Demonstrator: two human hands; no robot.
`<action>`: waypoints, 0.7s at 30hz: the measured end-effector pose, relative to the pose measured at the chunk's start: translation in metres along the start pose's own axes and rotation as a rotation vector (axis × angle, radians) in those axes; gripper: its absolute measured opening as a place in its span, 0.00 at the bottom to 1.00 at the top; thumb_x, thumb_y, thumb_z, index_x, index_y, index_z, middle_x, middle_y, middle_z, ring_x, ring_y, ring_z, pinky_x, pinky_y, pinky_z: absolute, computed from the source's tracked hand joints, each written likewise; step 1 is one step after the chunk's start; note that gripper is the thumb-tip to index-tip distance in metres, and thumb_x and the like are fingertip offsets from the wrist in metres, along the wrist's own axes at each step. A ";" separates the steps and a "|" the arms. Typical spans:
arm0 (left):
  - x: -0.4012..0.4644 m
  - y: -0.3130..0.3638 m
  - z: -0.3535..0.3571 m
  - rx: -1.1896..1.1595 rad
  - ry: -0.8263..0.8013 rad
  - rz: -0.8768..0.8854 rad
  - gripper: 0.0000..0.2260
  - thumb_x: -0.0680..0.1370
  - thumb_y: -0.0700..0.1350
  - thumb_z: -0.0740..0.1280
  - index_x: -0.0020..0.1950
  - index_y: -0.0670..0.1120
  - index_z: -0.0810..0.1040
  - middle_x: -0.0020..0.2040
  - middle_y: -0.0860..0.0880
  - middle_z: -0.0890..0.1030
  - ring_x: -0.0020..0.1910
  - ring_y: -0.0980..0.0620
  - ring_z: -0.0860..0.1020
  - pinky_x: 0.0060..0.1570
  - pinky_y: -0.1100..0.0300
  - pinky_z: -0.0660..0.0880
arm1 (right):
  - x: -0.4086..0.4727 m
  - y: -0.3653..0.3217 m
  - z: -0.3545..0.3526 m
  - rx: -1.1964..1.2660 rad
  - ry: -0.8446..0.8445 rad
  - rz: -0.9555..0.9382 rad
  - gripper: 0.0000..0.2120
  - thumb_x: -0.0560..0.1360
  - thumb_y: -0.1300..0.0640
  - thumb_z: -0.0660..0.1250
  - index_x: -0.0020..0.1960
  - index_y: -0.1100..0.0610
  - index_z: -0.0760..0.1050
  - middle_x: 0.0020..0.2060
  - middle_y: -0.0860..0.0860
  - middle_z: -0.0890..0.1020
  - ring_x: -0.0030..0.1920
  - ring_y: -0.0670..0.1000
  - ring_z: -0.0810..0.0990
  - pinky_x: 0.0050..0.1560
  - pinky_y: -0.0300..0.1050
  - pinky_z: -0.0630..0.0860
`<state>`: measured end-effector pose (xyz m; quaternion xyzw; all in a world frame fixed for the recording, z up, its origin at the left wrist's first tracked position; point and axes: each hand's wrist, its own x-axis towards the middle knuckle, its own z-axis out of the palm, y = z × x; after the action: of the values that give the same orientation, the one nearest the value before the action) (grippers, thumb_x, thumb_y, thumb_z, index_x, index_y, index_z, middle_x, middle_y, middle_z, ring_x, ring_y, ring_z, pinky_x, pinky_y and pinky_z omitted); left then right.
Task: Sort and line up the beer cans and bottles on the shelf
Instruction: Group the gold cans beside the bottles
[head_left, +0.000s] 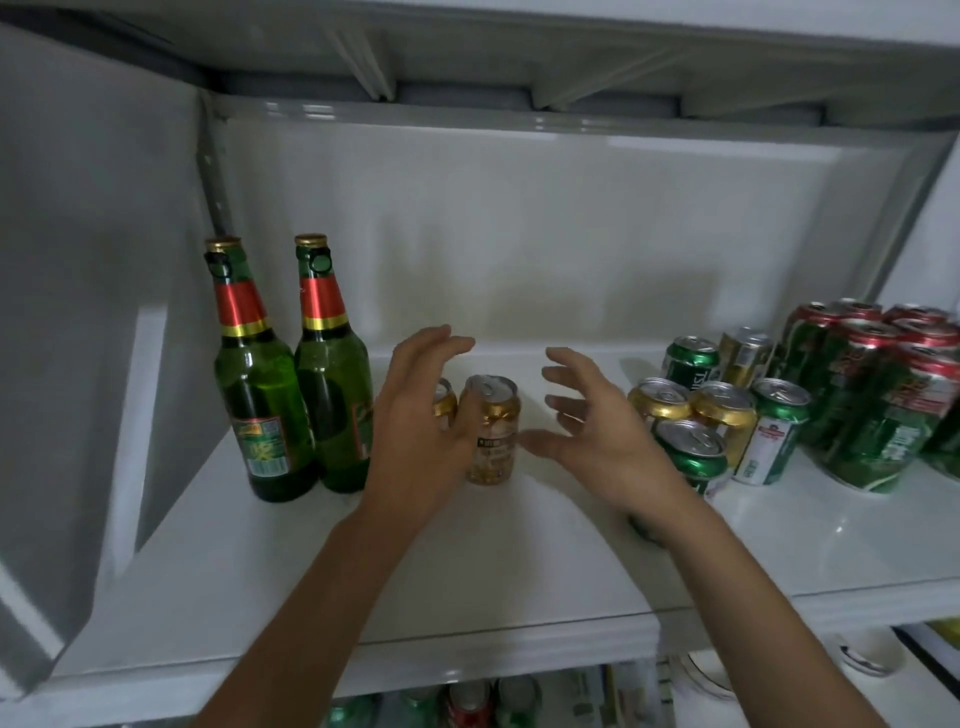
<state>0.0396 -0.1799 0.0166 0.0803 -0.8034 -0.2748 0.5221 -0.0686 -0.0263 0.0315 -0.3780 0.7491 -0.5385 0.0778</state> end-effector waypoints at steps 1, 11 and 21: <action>0.003 0.006 0.002 -0.018 -0.003 0.046 0.17 0.78 0.34 0.70 0.66 0.45 0.79 0.69 0.50 0.75 0.68 0.68 0.69 0.65 0.76 0.63 | -0.013 -0.010 -0.019 0.039 0.020 -0.031 0.36 0.70 0.63 0.80 0.74 0.48 0.70 0.69 0.45 0.76 0.65 0.47 0.78 0.68 0.44 0.75; 0.041 0.045 0.102 -0.003 -0.866 0.144 0.30 0.77 0.41 0.74 0.77 0.55 0.70 0.73 0.53 0.67 0.72 0.55 0.68 0.71 0.54 0.69 | -0.037 0.030 -0.170 -0.493 0.294 -0.047 0.14 0.72 0.59 0.78 0.56 0.51 0.80 0.55 0.48 0.83 0.55 0.48 0.81 0.58 0.45 0.76; 0.061 0.050 0.153 -0.034 -1.047 0.043 0.28 0.75 0.38 0.76 0.70 0.57 0.73 0.66 0.50 0.79 0.62 0.52 0.77 0.65 0.51 0.76 | 0.021 0.077 -0.187 -0.932 -0.159 -0.084 0.44 0.61 0.31 0.75 0.72 0.49 0.72 0.63 0.49 0.81 0.62 0.53 0.78 0.65 0.56 0.74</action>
<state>-0.1144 -0.1087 0.0452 -0.0929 -0.9537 -0.2803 0.0574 -0.2183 0.1098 0.0475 -0.4423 0.8868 -0.1171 -0.0648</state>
